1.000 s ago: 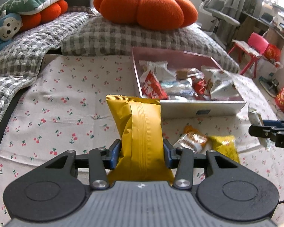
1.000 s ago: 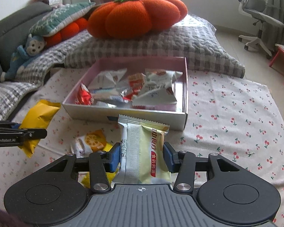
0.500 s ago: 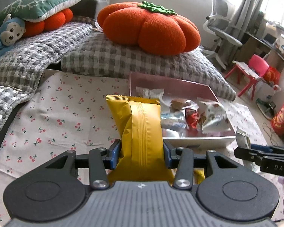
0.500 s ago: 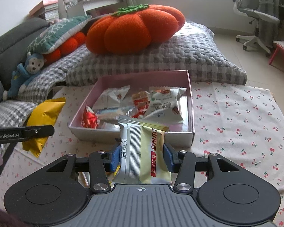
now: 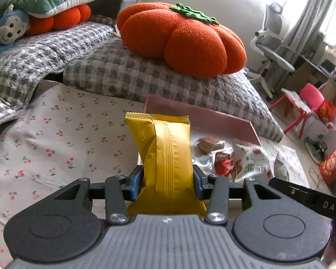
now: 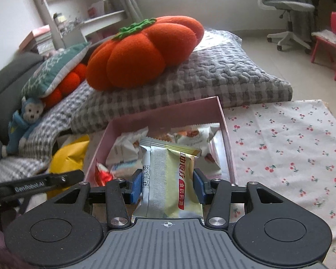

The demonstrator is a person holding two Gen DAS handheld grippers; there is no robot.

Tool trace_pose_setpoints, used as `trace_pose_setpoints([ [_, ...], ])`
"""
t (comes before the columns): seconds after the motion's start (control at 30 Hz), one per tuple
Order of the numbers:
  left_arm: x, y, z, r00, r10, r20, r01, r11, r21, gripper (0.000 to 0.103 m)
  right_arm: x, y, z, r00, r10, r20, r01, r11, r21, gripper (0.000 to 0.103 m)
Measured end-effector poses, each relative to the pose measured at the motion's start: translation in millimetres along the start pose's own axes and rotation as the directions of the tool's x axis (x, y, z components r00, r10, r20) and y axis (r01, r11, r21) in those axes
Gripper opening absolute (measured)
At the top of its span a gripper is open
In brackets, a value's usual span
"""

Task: Organize snacks
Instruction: 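Carry the yellow bag and wafer bar over the pink box, then open both tools to drop the yellow bag and wafer bar into the box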

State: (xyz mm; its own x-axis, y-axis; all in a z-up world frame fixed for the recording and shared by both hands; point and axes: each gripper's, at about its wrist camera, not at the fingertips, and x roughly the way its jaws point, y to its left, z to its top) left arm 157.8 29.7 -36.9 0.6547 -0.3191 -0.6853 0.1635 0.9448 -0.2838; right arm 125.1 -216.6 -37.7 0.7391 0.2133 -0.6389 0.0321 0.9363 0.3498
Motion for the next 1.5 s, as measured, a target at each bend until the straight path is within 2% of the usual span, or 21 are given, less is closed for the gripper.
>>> trace_pose_setpoints([
  [0.2,19.5,-9.3,0.8,1.0,-0.004,0.014,0.004,1.0,-0.019,0.041,22.1,4.6,15.1,0.999,0.028,0.018,-0.028,1.0,0.009,0.046],
  [0.57,43.5,-27.0,-7.1,0.999,0.035,0.03,-0.037,0.997,0.062,0.042,69.5,10.2,27.2,0.999,0.033,0.026,-0.033,0.999,-0.021,0.046],
  [0.83,48.1,-26.0,-8.6,0.999,0.009,0.046,-0.01,1.0,0.022,0.041,79.0,8.9,33.5,0.998,0.044,0.041,-0.044,0.999,-0.012,0.047],
  [0.97,49.5,-30.4,-9.0,0.999,0.009,0.048,-0.011,0.999,0.035,0.042,79.5,13.0,34.6,0.998,0.039,0.046,-0.037,0.999,-0.034,0.049],
  [1.03,47.8,-31.7,-9.5,0.999,0.011,0.052,-0.014,0.999,0.045,0.047,78.8,13.8,35.3,0.998,0.039,0.049,-0.037,0.999,-0.038,0.049],
  [1.13,45.3,-33.5,-9.0,0.998,0.013,0.059,-0.016,0.998,0.058,0.06,76.6,13.1,36.9,0.998,0.041,0.05,-0.039,0.999,-0.028,0.057],
  [1.2,42.8,-34.9,-8.6,0.998,0.011,0.067,-0.016,0.998,0.067,0.069,73.1,12.0,38.5,0.997,0.046,0.055,-0.045,0.999,-0.017,0.07],
  [1.3,40.4,-37.8,-8.1,0.998,0.008,0.063,-0.013,0.997,0.079,0.079,65.8,11.6,40.8,0.997,0.053,0.062,-0.052,0.999,-0.011,0.08],
  [1.5,34.3,-43.9,-10.4,0.999,0.001,0.046,-0.007,0.993,0.114,0.095,47.2,12.9,42.1,0.997,0.031,0.073,-0.029,0.999,-0.027,0.089],
])
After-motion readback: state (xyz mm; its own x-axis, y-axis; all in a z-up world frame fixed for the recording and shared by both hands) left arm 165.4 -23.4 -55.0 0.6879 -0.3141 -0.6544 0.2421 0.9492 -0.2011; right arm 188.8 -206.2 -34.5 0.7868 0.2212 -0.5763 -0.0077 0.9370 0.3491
